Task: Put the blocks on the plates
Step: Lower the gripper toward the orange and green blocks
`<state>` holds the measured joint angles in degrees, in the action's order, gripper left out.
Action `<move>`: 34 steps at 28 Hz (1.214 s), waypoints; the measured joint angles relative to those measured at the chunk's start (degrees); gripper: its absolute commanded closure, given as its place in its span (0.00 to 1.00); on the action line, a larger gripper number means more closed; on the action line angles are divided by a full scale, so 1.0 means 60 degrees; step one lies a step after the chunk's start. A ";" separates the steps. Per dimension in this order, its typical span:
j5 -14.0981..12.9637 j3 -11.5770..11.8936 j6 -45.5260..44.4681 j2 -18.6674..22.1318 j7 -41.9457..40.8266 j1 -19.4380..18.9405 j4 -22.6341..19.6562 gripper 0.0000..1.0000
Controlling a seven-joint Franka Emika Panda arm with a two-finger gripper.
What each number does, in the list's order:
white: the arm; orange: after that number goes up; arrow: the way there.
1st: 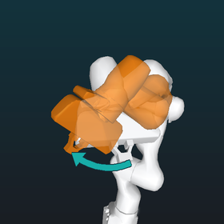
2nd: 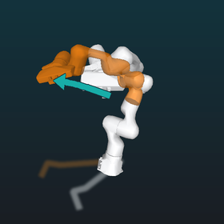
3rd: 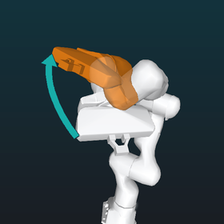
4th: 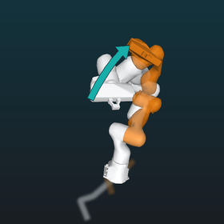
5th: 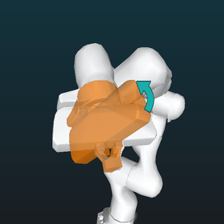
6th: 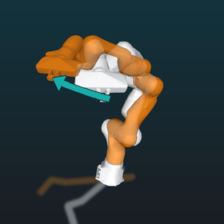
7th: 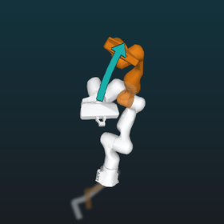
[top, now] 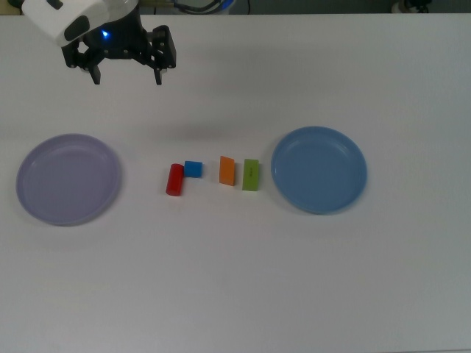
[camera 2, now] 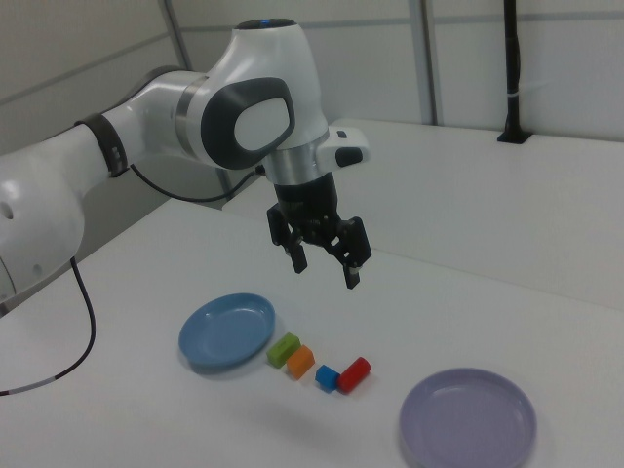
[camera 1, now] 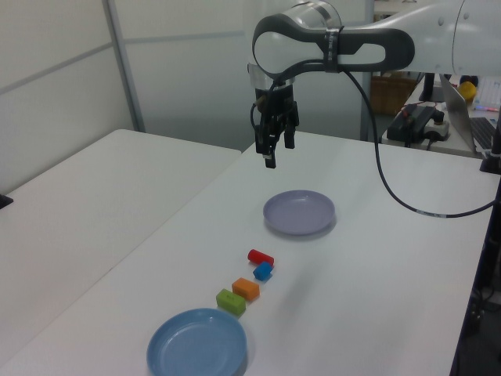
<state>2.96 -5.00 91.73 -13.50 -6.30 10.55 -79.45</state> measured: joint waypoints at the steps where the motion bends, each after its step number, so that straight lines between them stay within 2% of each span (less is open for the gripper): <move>1: 0.0000 -0.0010 0.0000 0.0000 0.0000 0.0000 0.0000 0.00; 9: -0.0001 -0.0179 0.0000 -0.0145 -0.0061 -0.0036 -0.0042 0.00; 20: -0.0005 -0.0308 0.0017 -0.0534 0.0697 -0.0584 -0.0201 0.00; 27: 0.0007 -0.0370 0.0680 -0.1121 0.1602 -0.1184 -0.0343 0.00; 34: 0.0421 -0.0380 0.1039 -0.1863 0.2722 -0.1721 -0.0378 0.00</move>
<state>5.48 -7.28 97.97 -24.68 10.04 0.22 -81.72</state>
